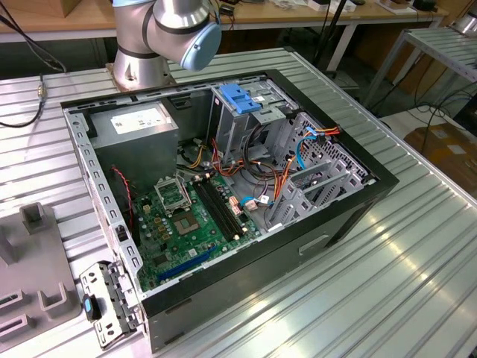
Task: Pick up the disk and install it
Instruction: 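Pick up the disk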
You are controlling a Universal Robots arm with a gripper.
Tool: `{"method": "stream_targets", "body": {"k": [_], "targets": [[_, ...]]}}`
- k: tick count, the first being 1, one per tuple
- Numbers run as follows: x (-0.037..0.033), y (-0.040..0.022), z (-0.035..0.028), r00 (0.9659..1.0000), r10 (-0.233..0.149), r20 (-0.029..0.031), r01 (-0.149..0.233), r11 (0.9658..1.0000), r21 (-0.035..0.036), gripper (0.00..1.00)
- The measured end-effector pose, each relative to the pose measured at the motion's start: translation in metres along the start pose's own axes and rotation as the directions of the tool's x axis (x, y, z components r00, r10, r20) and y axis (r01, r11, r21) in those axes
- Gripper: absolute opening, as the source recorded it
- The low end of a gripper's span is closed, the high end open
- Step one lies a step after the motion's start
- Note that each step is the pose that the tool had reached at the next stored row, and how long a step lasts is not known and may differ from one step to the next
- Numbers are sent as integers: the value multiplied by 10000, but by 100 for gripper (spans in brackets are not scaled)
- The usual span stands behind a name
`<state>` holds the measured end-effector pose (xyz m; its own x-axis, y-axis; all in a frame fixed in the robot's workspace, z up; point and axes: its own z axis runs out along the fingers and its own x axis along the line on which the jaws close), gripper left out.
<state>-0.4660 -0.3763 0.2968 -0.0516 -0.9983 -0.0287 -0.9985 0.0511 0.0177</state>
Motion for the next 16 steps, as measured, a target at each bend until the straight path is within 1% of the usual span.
{"method": "stream_targets", "body": {"k": [4, 5, 16], "targets": [[-3, 0, 3, 10000, -2, 2, 2, 10000, 4, 54], [-6, 0, 3, 10000, -1, 3, 1, 10000, 5, 47], [-16, 1, 3, 10000, -2, 1, 2, 10000, 3, 47]]}}
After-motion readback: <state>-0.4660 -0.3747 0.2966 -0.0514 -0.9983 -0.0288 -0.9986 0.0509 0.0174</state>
